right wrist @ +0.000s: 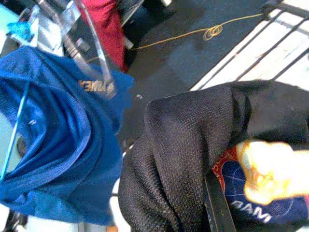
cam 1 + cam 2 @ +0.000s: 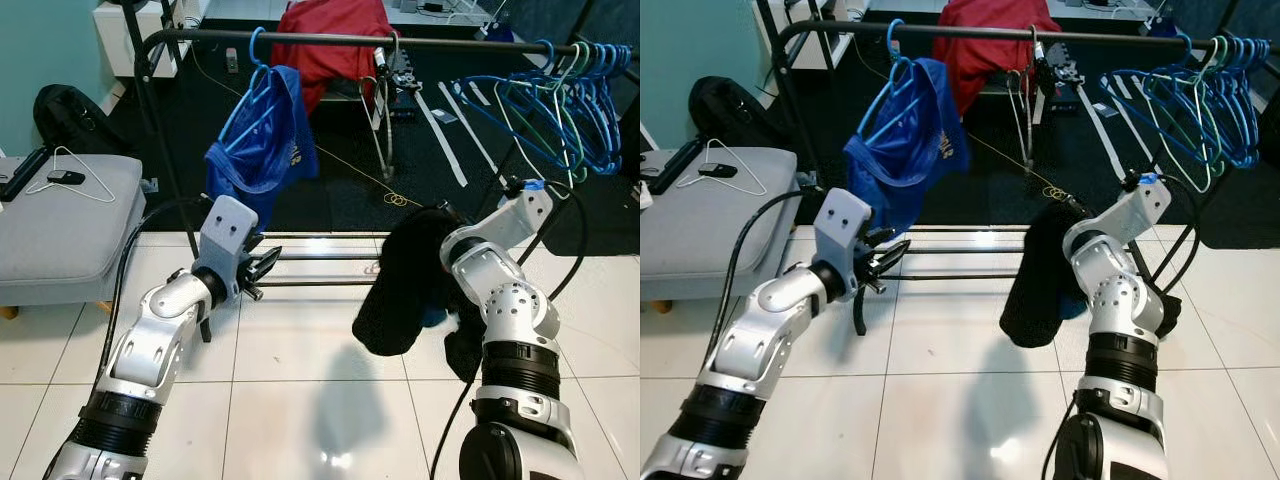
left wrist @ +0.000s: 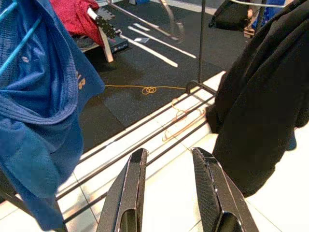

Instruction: Hang hanger

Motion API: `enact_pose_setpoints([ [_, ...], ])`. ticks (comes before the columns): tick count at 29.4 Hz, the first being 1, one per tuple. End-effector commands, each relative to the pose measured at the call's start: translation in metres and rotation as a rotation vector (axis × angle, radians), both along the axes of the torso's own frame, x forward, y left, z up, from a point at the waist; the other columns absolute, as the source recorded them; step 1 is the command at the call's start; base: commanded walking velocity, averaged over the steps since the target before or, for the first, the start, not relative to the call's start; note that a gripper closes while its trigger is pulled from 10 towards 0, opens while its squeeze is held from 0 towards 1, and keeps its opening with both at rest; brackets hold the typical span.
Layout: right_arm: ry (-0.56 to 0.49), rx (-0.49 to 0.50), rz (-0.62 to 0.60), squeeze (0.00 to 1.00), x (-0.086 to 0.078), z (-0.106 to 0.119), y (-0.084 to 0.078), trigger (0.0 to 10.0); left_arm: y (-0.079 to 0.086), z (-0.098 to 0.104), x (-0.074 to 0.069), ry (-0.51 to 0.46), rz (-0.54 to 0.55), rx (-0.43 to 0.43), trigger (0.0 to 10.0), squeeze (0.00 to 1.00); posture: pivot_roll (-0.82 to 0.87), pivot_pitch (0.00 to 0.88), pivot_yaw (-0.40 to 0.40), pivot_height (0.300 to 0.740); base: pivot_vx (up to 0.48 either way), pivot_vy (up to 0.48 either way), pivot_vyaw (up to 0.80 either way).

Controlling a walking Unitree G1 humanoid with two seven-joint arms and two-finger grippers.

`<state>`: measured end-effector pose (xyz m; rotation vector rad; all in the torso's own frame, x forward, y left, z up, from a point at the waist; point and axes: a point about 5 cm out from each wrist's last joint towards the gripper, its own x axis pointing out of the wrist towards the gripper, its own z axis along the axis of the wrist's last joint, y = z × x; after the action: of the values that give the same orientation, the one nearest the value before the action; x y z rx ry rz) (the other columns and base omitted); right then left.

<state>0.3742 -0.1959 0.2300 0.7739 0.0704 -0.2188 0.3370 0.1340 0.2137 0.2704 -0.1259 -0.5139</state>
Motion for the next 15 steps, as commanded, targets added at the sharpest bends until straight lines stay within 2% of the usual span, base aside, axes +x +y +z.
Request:
enact_pose_setpoints([
  [1, -0.014, 0.03, -0.059, 0.0, 0.0, 0.005, -0.004, 0.0, -0.008, -0.006, -0.004, 0.032, -0.031, -0.003, 10.0, 0.0, -0.05, 0.204, -0.026, 0.74, 0.0, 0.0, 0.0],
  [3, -0.01, 0.039, -0.124, 0.0, -0.001, 0.006, -0.011, 0.0, -0.013, -0.005, -0.006, 0.038, -0.06, 0.0, 10.0, 0.0, -0.05, 0.201, -0.026, 0.74, 0.0, 0.0, 0.0],
  [6, -0.011, 0.046, -0.109, 0.0, 0.0, 0.007, -0.009, 0.0, -0.018, -0.004, -0.009, 0.057, -0.096, -0.013, 10.0, 0.0, -0.05, 0.199, -0.026, 0.74, 0.0, 0.0, 0.0],
  [8, -0.034, 0.023, -0.029, 0.0, 0.002, 0.012, 0.0, 0.0, -0.024, -0.004, -0.012, 0.083, -0.127, -0.039, 10.0, 0.0, -0.05, 0.197, -0.025, 0.74, 0.0, 0.0, 0.0],
  [10, -0.081, -0.043, 0.146, 0.0, 0.005, 0.02, 0.019, 0.0, -0.029, -0.006, -0.013, 0.107, -0.147, -0.068, 10.0, 0.0, -0.05, 0.195, -0.021, 0.74, 0.0, 0.0, 0.0],
  [12, -0.088, -0.054, 0.186, 0.0, 0.005, 0.022, 0.024, 0.0, -0.03, -0.006, -0.014, 0.113, -0.149, -0.074, 10.0, 0.0, -0.05, 0.195, -0.021, 0.74, 0.0, 0.0, 0.0],
  [13, -0.14, -0.139, 0.324, 0.0, 0.004, 0.029, 0.039, 0.0, -0.034, -0.009, -0.015, 0.132, -0.161, -0.071, 10.0, 1.0, -0.05, 0.197, -0.016, 0.74, 0.0, 0.0, 0.0],
  [15, -0.153, -0.16, 0.369, 0.0, 0.003, 0.031, 0.044, 0.0, -0.036, -0.01, -0.016, 0.141, -0.167, -0.073, 10.0, 1.0, -0.05, 0.197, -0.016, 0.74, 0.0, 0.0, 0.0],
])
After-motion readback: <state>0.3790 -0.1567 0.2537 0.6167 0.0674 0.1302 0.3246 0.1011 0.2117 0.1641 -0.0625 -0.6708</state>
